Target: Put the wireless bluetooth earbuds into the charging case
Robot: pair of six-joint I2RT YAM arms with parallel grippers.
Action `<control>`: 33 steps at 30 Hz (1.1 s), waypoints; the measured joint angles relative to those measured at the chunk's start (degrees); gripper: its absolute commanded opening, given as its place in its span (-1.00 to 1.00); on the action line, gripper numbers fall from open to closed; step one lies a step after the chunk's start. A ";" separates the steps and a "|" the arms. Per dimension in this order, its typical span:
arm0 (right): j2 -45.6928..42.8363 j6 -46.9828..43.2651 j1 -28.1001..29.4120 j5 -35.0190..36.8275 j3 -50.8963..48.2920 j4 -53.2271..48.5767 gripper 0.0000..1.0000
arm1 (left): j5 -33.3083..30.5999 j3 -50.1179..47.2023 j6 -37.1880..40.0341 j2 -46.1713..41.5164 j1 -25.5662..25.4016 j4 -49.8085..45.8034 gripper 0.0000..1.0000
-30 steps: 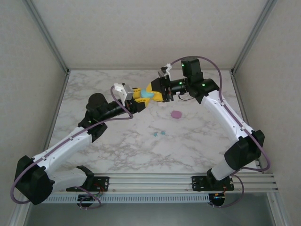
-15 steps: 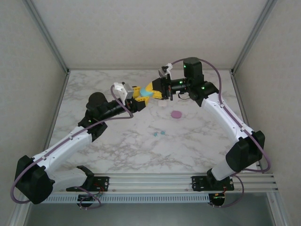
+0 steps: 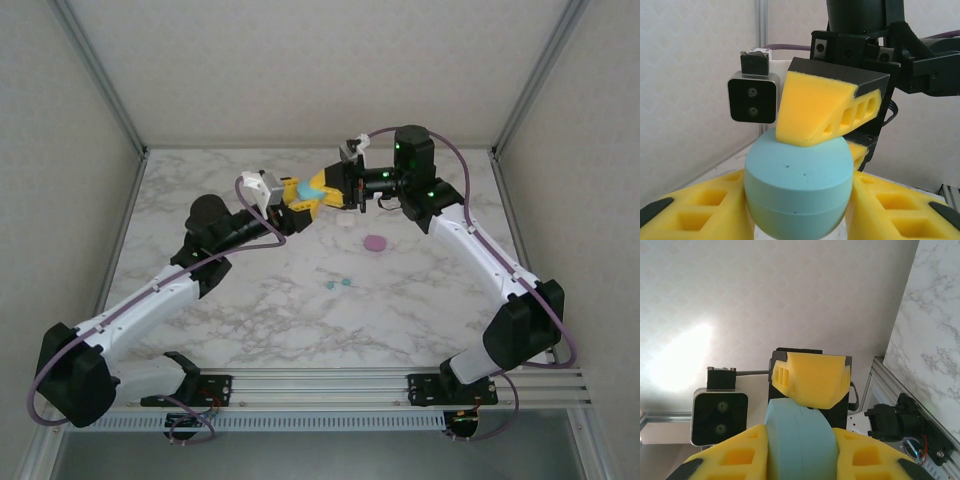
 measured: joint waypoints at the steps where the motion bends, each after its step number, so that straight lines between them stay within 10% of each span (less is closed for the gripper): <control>1: 0.00 0.33 0.00 0.02 -0.09 0.35 -0.75 | -0.04 0.00 -0.09 0.00 0.02 0.00 -0.21; 5: -0.09 1.25 -0.15 0.04 -0.37 1.22 -0.68 | 0.00 0.02 -0.55 0.00 0.13 -0.02 -0.42; 15: -0.87 -10.08 -0.22 4.59 2.16 -9.46 0.27 | 0.72 0.22 -0.24 -0.02 -0.13 -1.86 -0.62; 33: -14.53 -67.82 1.49 23.04 0.28 -25.59 0.37 | 3.80 0.48 0.15 -1.73 -0.11 -5.44 -0.64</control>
